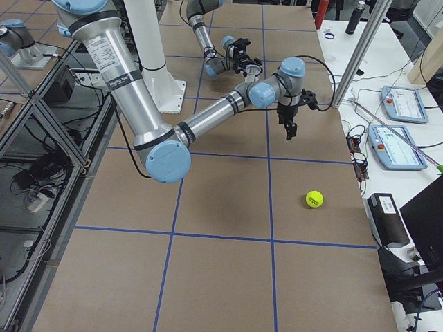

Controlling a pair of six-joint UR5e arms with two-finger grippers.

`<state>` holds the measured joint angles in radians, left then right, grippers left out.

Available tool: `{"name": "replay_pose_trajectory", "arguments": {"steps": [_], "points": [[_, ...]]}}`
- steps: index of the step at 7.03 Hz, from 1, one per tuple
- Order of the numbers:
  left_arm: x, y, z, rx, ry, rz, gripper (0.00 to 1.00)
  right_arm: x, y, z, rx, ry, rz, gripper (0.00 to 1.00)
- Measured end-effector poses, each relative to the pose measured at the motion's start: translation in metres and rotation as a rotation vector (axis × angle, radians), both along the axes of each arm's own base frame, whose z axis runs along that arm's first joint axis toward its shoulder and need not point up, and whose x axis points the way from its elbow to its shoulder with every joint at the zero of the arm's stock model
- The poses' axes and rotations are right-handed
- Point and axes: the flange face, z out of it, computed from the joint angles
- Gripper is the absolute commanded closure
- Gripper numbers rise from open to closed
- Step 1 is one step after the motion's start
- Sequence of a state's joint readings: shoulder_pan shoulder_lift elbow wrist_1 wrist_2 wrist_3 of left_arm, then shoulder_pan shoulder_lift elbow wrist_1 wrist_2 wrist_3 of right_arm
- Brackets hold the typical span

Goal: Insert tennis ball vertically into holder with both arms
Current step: 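Move the right gripper to the second yellow ball and grasp it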

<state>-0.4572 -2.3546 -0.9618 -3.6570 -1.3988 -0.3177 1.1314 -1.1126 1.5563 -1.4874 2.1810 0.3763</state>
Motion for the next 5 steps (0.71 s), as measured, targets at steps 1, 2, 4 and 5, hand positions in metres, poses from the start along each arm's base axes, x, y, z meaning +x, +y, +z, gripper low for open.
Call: {"name": "replay_pose_trajectory", "arguments": {"steps": [1, 2, 4, 5], "points": [[0.000, 0.000, 0.000, 0.000, 0.000, 0.000, 0.02, 0.010, -0.022, 0.058, 0.025, -0.017, -0.006, 0.00], [-0.001, 0.000, 0.000, 0.000, 0.000, -0.001, 0.02, 0.020, -0.035, 0.109, 0.049, -0.022, -0.016, 0.00], [-0.001, -0.001, -0.001, 0.001, 0.002, -0.001, 0.02, 0.032, -0.051, 0.171, 0.081, 0.046, -0.029, 0.00], [-0.001, 0.000, -0.002, 0.002, 0.003, -0.001, 0.02, 0.032, -0.066, 0.193, 0.102, 0.106, -0.014, 0.00]]}}
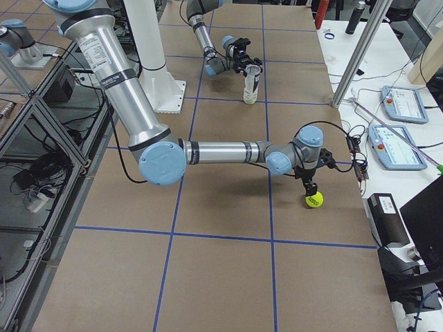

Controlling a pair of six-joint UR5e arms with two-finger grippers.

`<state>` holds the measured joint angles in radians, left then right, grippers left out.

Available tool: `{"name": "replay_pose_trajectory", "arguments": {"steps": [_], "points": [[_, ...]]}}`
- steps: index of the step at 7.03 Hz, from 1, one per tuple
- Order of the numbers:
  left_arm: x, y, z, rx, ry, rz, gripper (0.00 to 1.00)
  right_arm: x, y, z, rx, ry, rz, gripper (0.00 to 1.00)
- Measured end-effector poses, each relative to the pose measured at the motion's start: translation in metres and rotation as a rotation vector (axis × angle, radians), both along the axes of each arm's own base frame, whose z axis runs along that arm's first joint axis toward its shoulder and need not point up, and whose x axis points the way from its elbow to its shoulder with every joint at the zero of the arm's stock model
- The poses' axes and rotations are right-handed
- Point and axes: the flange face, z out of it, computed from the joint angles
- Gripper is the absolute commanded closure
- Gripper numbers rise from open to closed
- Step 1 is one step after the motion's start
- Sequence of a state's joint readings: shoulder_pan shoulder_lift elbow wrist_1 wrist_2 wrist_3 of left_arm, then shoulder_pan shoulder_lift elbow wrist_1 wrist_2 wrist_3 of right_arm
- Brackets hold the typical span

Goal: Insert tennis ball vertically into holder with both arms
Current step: 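Move the right gripper to the second yellow ball and grasp it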

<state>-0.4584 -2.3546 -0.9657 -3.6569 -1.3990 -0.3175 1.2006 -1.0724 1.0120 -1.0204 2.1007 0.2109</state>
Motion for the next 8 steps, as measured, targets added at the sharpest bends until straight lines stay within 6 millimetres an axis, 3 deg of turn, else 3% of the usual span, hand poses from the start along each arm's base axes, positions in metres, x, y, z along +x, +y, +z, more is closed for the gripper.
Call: {"name": "replay_pose_trajectory", "arguments": {"steps": [1, 3, 4, 5, 7, 8], "points": [[0.000, 0.001, -0.001, 0.001, 0.003, 0.001, 0.02, -0.005, -0.013, 0.017, 0.022, 0.050, 0.016, 0.00], [-0.002, 0.002, -0.004, 0.004, 0.011, 0.002, 0.02, -0.023, -0.026, 0.024, 0.061, 0.127, 0.031, 0.05], [-0.002, 0.002, -0.005, 0.004, 0.012, 0.001, 0.02, -0.031, -0.029, 0.022, 0.074, 0.146, 0.032, 0.46], [-0.001, 0.002, -0.005, 0.003, 0.011, 0.002, 0.02, -0.035, -0.030, 0.020, 0.079, 0.155, 0.035, 0.99], [0.000, 0.003, -0.005, 0.003, 0.011, 0.004, 0.02, -0.034, -0.031, 0.017, 0.081, 0.158, 0.053, 1.00], [0.000, 0.004, -0.005, 0.002, 0.011, 0.005, 0.02, -0.027, -0.034, 0.005, 0.075, 0.139, 0.067, 1.00]]}}
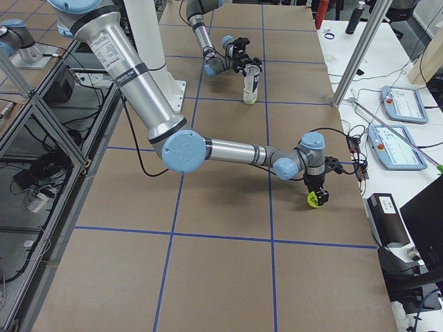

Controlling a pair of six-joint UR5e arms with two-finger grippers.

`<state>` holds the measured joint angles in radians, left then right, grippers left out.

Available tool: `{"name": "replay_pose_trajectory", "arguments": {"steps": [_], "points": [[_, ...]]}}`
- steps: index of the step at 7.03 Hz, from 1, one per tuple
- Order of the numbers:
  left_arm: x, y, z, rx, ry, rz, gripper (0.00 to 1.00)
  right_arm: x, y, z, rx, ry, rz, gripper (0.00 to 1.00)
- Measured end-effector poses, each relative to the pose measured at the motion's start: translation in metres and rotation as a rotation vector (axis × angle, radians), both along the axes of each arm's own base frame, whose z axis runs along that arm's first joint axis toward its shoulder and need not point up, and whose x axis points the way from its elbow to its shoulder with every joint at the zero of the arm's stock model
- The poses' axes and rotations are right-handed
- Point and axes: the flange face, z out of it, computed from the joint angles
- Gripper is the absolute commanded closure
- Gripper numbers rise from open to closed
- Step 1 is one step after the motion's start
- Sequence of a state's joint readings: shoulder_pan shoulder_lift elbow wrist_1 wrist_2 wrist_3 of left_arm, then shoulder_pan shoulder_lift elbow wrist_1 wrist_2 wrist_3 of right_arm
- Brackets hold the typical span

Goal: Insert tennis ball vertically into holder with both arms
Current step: 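Move the right gripper to the second yellow ball and grasp it, then carry the second ball with the right gripper above the can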

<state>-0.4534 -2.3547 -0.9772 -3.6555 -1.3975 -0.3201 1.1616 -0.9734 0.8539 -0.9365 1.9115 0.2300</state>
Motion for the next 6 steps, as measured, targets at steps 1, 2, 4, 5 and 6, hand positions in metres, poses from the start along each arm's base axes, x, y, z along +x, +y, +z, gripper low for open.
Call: {"name": "replay_pose_trajectory", "arguments": {"steps": [1, 2, 4, 5, 6], "points": [[0.000, 0.000, 0.000, 0.000, 0.000, 0.001, 0.02, 0.009, -0.003, -0.029, -0.029, -0.044, 0.007, 1.00], [0.000, 0.000, 0.000, 0.000, 0.000, 0.001, 0.02, 0.016, -0.002, -0.077, -0.081, -0.113, 0.015, 1.00], [0.001, 0.001, 0.001, -0.001, -0.001, 0.002, 0.02, 0.016, 0.021, -0.173, -0.192, -0.312, 0.061, 1.00], [0.001, 0.001, 0.001, -0.001, -0.001, 0.002, 0.02, 0.010, 0.038, -0.216, -0.249, -0.417, 0.099, 1.00], [0.001, 0.001, 0.001, 0.000, -0.002, 0.002, 0.02, -0.003, 0.057, -0.256, -0.306, -0.499, 0.138, 1.00]]}}
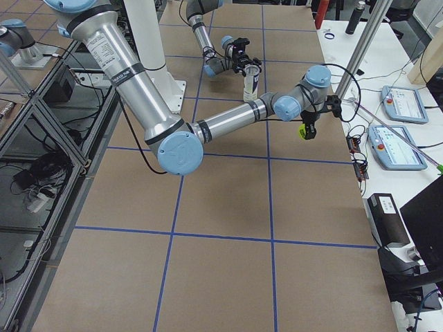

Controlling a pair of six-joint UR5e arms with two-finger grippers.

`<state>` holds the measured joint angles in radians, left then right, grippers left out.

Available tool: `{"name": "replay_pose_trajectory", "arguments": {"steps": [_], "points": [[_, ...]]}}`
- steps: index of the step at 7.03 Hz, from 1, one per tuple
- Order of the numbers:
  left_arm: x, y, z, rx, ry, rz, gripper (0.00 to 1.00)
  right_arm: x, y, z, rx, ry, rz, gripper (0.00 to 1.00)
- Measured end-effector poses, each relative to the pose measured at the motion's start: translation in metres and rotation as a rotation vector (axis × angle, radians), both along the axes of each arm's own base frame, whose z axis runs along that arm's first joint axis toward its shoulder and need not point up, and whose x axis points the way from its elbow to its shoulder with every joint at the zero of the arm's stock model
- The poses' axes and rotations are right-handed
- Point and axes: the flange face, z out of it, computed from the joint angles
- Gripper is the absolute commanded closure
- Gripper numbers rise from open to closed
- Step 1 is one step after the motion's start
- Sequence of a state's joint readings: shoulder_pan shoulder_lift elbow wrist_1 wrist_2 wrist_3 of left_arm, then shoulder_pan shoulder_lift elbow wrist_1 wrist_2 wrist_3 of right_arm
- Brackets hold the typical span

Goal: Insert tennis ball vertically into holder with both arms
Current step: 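Carry the second ball with the right gripper above the can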

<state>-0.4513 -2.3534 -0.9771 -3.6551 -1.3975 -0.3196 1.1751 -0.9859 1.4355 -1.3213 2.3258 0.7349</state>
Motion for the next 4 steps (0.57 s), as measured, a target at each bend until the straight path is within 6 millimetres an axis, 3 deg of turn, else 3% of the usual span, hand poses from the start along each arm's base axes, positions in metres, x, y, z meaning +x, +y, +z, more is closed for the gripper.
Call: {"name": "replay_pose_trajectory", "arguments": {"steps": [1, 3, 4], "points": [[0.000, -0.001, 0.000, 0.000, -0.001, -0.001, 0.02, -0.019, 0.024, -0.038, -0.059, -0.056, 0.026, 1.00], [0.001, -0.002, -0.001, -0.005, -0.012, -0.002, 0.02, -0.063, 0.091, -0.122, -0.160, -0.090, 0.046, 1.00], [0.001, -0.002, -0.001, -0.007, -0.015, -0.002, 0.02, -0.094, 0.122, -0.162, -0.197, -0.095, 0.067, 1.00]]}}
